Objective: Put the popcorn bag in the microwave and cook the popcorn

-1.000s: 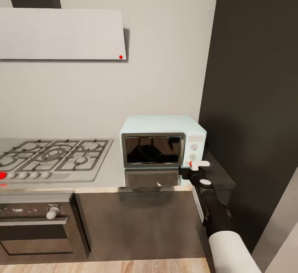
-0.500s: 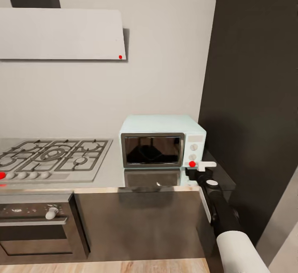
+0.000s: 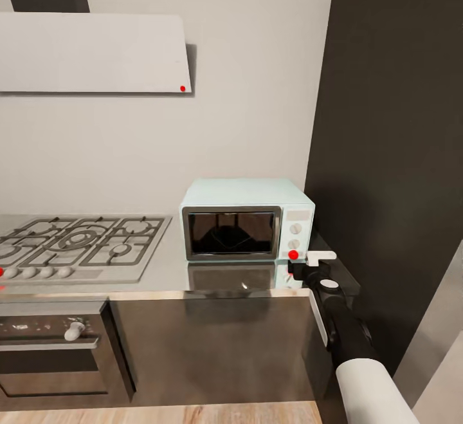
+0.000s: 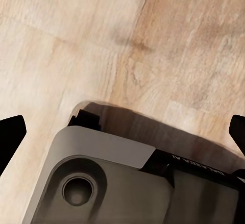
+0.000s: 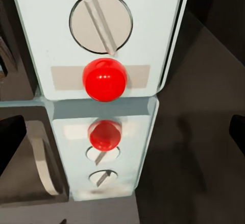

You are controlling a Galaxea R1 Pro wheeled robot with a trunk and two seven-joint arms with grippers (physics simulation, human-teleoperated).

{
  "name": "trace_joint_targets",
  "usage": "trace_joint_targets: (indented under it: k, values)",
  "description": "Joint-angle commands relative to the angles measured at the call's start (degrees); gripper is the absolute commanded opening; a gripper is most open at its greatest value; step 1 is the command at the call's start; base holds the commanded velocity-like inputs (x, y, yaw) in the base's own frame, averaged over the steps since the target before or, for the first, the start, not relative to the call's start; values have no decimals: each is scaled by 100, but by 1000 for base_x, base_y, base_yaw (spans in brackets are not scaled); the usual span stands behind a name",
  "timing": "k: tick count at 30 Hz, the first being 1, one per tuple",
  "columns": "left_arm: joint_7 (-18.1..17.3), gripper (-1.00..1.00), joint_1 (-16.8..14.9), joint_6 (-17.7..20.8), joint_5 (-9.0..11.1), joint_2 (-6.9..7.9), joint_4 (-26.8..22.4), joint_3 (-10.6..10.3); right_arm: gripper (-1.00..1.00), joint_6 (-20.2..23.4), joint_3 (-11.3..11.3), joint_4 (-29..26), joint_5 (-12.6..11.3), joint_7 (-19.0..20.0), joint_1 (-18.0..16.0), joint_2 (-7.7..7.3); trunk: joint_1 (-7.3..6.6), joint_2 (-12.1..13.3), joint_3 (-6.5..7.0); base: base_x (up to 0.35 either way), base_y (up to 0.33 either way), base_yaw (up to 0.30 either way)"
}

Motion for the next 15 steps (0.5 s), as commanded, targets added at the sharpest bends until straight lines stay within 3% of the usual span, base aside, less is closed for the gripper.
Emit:
trace_joint_targets:
  k: [1, 15]
  values:
    - [-26, 100, -4, -16, 59, -1, 6, -48, 100, 29, -8, -5, 34, 0, -4, 8, 0, -4, -7, 0, 0, 0]
    - [-26, 100, -4, -9, 50, 9, 6, -48, 100, 23, -17, 17, 30, 19, -4, 19, 0, -4, -7, 160, 0, 0]
